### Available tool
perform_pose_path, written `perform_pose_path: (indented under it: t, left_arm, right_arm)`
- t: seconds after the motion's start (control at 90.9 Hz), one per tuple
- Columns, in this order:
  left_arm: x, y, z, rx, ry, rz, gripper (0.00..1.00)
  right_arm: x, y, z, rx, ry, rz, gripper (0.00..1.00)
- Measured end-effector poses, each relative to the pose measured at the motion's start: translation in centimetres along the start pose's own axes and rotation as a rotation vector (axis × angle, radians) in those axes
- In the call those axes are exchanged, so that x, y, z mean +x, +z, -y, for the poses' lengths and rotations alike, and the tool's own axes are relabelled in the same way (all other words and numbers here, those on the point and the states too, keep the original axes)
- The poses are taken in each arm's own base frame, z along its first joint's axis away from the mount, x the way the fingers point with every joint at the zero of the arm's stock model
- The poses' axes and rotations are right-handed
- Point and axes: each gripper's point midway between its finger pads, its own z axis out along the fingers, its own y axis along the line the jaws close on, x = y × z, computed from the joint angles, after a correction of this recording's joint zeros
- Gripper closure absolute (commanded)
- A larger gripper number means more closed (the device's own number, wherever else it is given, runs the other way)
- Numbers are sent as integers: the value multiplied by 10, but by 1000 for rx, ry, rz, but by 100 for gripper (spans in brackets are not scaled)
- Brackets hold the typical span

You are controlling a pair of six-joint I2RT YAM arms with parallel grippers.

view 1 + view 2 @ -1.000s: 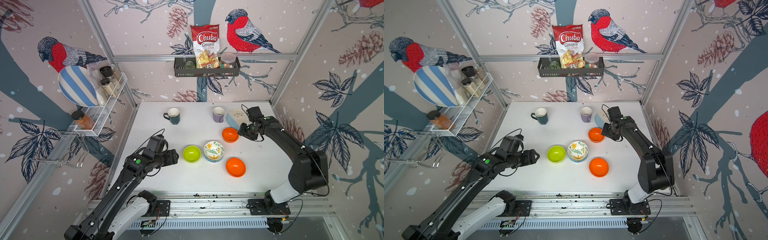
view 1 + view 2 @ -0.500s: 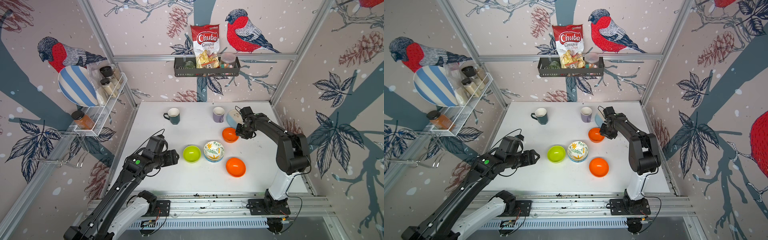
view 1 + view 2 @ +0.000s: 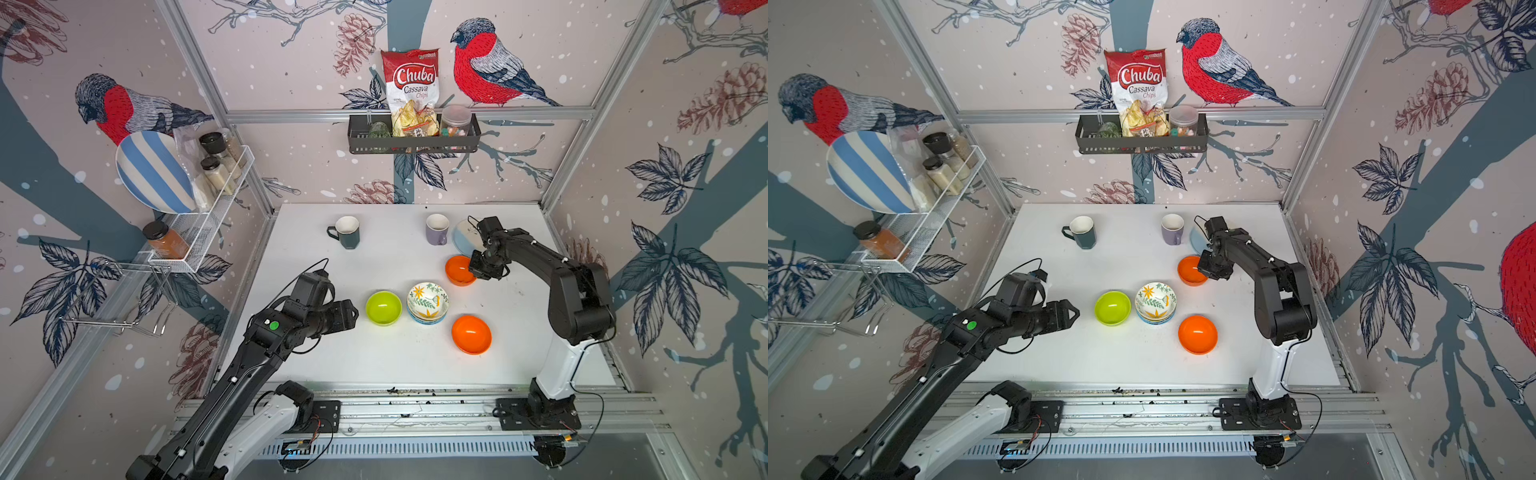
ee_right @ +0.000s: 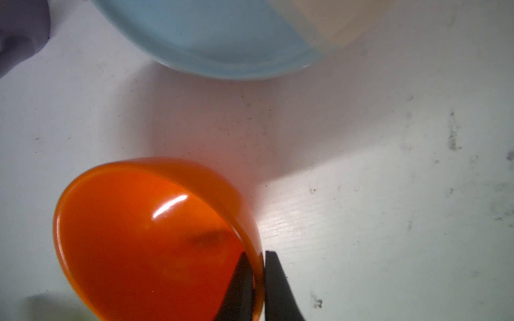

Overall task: Stack the bowls
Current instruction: Pick up the bowl from the center of the board.

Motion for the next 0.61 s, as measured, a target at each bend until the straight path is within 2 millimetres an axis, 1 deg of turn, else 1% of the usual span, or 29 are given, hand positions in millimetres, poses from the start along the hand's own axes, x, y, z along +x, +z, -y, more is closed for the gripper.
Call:
perform_pose_path:
  t: [0.077,0.176,0.33,0.407,0.528,0.605]
  left_arm:
    - [0,0,0,2,0,-2,24]
    - [1,0,2,10,0,-8,24]
    - [1,1,2,9,0,-10,24]
    - [1,0,0,2,0,-4,25]
    - [-2,-2,0,-4,1,13,26]
    - [-5,-5,2,0,2,15,27]
  right_arm:
    - [0,-2,-1,-3,0,4,100]
    - [-2,-11,-2,-12,-2,19,100]
    - [-8,-37,-10,-45,-10,71,100]
    - [-7,-51,-15,-59,-21,92,100]
    - [0,-73,-27,-83,-58,115,100]
    - [10,-89,-38,-100,-99,133,100]
